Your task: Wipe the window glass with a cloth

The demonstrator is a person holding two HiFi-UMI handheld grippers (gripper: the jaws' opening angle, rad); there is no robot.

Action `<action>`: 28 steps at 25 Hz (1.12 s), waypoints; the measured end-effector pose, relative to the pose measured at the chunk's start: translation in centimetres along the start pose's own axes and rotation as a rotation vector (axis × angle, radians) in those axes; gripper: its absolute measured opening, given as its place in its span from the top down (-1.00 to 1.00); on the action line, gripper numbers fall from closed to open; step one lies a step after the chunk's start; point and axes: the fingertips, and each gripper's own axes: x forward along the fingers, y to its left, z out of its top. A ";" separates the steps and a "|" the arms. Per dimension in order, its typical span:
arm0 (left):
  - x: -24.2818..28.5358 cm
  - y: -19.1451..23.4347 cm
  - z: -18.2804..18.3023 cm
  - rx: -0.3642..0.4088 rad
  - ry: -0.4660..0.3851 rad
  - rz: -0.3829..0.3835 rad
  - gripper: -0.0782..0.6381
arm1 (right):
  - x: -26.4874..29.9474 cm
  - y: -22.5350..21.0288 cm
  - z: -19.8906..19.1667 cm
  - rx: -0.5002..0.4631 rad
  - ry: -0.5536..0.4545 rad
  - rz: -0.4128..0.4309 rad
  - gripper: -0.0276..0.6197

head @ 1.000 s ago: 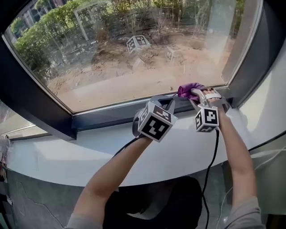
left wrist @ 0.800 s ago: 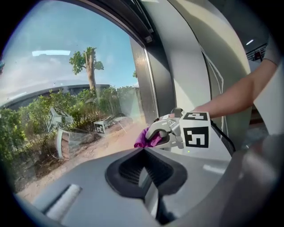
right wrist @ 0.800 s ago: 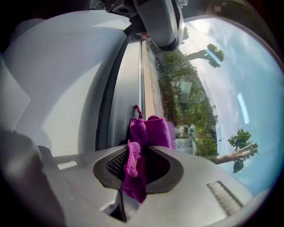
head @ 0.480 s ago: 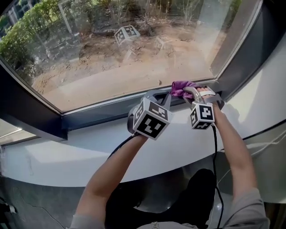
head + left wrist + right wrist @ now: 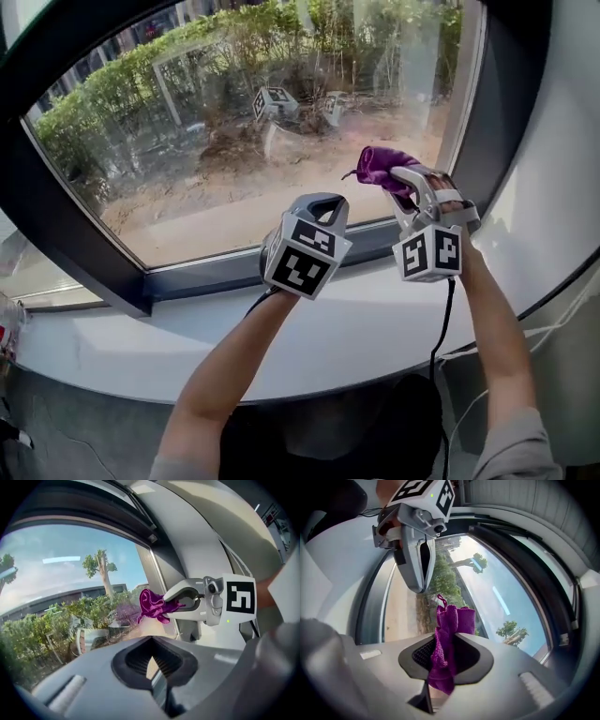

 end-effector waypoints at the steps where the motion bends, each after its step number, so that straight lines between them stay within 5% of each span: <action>1: -0.2 0.5 0.9 0.014 -0.004 0.018 0.78 | 0.2 -1.5 0.4 0.003 -0.012 -0.025 0.61; 9: -2.6 5.5 9.9 0.088 -0.047 0.165 0.78 | 0.6 -15.6 4.0 -0.037 -0.060 -0.199 0.61; 15: -4.3 7.1 16.0 0.233 -0.062 0.232 0.78 | 0.5 -23.9 6.1 -0.087 -0.067 -0.295 0.61; 22: -5.1 6.5 20.0 0.241 -0.086 0.208 0.78 | 1.9 -29.2 4.3 -0.121 0.058 -0.370 0.61; 28: -4.9 6.7 21.5 0.250 -0.087 0.189 0.78 | 3.0 -30.2 4.0 -0.151 0.081 -0.352 0.61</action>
